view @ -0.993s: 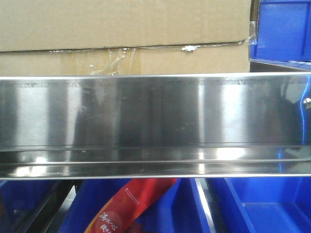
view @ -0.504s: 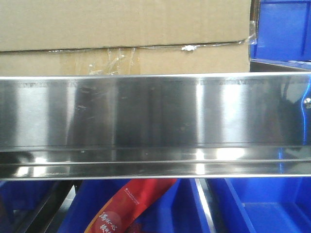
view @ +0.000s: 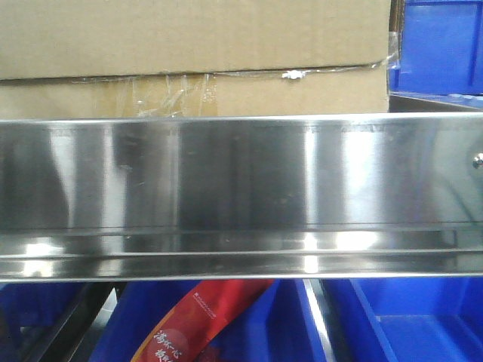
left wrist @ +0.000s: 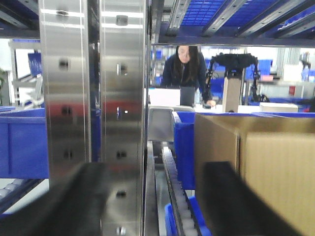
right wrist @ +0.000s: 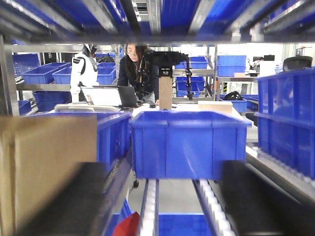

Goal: Grab carton from right shelf to conveyor

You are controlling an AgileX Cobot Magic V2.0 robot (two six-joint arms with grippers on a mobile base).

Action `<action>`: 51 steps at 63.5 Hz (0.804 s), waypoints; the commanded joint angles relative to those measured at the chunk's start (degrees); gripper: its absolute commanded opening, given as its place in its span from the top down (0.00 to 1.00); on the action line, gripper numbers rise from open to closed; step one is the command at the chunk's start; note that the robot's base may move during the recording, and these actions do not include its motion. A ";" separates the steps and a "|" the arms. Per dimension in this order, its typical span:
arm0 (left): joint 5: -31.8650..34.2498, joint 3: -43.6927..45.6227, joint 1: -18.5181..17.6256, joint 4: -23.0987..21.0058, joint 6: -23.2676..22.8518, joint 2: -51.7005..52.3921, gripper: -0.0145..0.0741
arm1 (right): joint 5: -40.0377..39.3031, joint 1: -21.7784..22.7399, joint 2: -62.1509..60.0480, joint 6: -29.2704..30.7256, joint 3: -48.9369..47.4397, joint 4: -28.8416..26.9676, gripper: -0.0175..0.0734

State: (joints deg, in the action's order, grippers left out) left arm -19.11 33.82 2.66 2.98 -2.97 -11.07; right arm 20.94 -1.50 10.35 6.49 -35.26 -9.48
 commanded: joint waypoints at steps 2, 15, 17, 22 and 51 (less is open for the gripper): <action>-2.56 5.93 -0.03 -1.14 0.21 -5.97 0.33 | 3.23 0.18 4.79 -0.01 -4.50 -0.24 0.17; -5.54 13.77 -5.81 -1.27 4.86 -15.53 0.32 | 1.99 0.18 10.89 0.11 -8.29 -1.72 0.19; -6.91 15.62 -7.66 -1.27 5.95 -16.89 0.32 | 2.22 0.18 11.97 0.11 -9.24 -2.49 0.19; -11.67 20.24 -11.76 -1.27 6.72 -21.48 0.32 | 3.96 -0.16 14.59 0.11 -12.44 -4.31 0.19; -29.55 51.97 -24.01 -1.03 2.52 -50.94 0.32 | 22.97 -16.28 40.16 1.55 -38.48 -5.76 0.19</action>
State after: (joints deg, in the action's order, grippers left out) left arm -46.91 80.35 -20.95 1.99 2.23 -58.13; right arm 40.62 -15.48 46.15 7.16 -69.27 -14.98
